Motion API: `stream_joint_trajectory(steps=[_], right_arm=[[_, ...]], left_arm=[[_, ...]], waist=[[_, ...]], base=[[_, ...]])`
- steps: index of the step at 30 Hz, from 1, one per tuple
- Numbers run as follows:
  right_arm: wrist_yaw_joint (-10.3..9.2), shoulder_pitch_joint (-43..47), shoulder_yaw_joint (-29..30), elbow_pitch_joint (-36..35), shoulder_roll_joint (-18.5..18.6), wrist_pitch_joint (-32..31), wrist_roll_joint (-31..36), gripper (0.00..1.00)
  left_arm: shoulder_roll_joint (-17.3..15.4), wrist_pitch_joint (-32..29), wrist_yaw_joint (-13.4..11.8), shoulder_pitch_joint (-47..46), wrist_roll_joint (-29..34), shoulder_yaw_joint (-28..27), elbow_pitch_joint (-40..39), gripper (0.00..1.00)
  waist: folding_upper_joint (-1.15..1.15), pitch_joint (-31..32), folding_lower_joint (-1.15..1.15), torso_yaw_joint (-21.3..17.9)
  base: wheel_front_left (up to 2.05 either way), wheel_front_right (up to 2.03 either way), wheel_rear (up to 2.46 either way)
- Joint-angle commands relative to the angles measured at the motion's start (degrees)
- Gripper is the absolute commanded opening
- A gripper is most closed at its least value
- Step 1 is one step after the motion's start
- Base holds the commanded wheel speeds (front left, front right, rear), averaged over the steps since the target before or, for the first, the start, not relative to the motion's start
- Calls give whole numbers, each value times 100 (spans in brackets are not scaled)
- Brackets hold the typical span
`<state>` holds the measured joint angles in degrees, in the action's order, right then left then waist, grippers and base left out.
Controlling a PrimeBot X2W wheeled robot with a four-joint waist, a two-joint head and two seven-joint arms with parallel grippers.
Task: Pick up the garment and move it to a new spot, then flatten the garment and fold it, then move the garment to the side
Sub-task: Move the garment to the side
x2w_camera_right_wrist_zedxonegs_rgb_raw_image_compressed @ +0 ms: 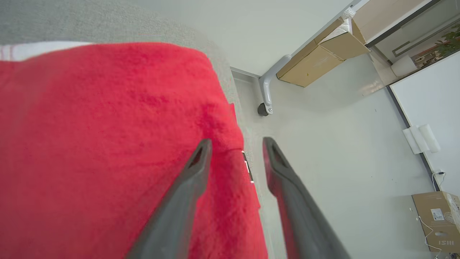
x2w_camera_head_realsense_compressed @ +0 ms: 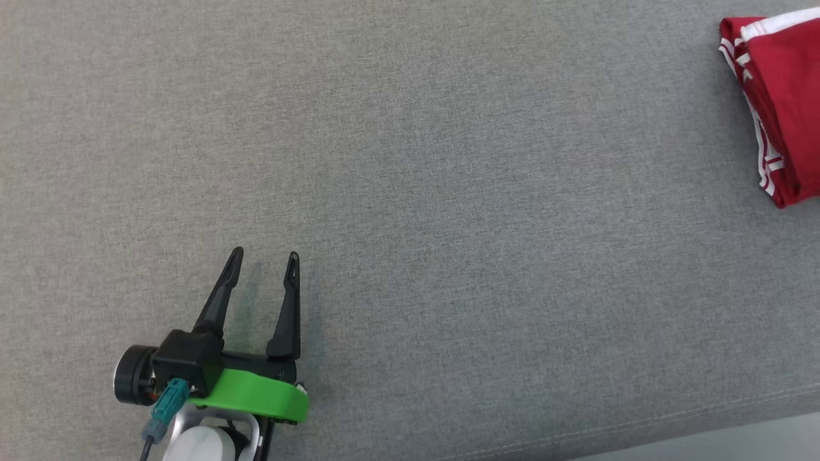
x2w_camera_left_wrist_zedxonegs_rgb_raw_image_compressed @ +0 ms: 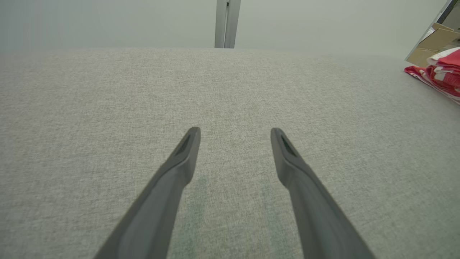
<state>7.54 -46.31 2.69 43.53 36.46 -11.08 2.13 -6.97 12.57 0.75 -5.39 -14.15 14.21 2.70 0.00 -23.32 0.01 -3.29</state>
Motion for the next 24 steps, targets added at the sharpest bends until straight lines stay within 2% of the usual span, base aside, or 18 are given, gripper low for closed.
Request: stream_joint_trajectory(steps=[1,4,9,18,24], right_arm=[[-11,48,73,49,-143,123,109,100],[-11,-37,254,109,-270,487,359,100],[-11,-137,295,201,-704,791,550,100],[-11,-321,414,126,-1336,1344,346,100],[-11,-39,539,-29,-1942,1823,276,100]], left_arm=[[-56,-21,-25,-31,15,-3,-15,100],[-87,-47,-41,-16,18,-3,-37,100],[-129,-88,-73,-7,-25,-23,-44,100],[-188,-33,-170,-229,-259,-347,35,100],[-100,84,-218,-430,-564,-643,423,100]], waist=[[0,16,-1,-25],[0,37,-1,-88],[0,136,-1,-199],[0,569,-1,-325],[0,1040,-1,-305]], base=[[0,0,0],[0,0,0],[0,0,0],[0,0,0],[0,0,0]])
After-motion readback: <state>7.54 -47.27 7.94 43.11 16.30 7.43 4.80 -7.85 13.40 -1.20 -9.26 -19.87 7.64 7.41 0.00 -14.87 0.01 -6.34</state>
